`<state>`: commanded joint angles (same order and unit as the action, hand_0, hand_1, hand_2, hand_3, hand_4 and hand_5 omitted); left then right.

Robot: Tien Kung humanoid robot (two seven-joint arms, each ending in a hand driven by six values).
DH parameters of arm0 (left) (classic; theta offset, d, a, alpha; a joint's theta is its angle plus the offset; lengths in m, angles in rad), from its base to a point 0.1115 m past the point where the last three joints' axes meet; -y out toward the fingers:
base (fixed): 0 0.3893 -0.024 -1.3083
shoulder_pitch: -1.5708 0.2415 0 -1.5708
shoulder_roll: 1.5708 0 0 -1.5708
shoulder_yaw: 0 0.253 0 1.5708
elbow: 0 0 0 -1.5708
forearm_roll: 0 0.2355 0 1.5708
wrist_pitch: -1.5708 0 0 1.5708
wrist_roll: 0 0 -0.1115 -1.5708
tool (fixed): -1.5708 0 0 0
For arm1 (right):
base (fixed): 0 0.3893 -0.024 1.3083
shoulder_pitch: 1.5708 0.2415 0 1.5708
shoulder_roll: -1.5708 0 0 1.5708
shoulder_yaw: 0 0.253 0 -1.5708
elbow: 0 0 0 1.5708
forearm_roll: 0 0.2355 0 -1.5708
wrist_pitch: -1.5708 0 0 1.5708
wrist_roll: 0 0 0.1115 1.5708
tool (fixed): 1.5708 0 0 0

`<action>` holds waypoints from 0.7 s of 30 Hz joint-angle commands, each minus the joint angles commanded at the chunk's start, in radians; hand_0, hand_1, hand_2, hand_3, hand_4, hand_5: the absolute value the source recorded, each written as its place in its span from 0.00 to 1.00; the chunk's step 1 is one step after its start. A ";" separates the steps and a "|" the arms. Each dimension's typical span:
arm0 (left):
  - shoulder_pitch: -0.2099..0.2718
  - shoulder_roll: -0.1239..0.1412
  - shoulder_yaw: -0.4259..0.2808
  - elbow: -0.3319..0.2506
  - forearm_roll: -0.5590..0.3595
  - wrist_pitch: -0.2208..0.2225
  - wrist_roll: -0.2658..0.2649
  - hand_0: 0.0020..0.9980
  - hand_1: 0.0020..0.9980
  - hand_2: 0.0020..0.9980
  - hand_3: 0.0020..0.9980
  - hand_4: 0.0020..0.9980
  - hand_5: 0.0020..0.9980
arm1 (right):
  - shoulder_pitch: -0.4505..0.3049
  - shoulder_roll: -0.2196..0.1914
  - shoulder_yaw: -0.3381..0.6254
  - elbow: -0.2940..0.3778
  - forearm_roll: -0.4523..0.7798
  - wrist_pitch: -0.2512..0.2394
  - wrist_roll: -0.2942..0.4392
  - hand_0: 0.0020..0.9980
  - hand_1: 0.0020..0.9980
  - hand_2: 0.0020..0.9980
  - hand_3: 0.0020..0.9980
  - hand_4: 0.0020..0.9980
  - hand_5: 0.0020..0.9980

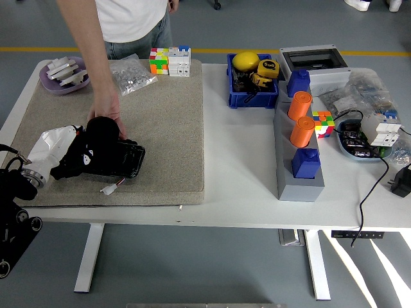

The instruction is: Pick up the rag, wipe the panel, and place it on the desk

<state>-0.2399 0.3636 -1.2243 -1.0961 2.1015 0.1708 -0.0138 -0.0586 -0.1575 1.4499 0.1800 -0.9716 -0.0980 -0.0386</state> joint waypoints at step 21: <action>0.011 0.018 -0.208 0.150 0.020 0.008 -0.049 0.29 0.28 0.51 0.45 0.05 0.00 | 0.000 0.002 0.002 0.000 -0.003 0.006 0.001 0.73 0.64 0.68 0.63 1.00 0.53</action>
<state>-0.2285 0.3821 -1.4324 -0.9461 2.1214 0.1788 -0.0628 -0.0581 -0.1553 1.4518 0.1800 -0.9744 -0.0924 -0.0380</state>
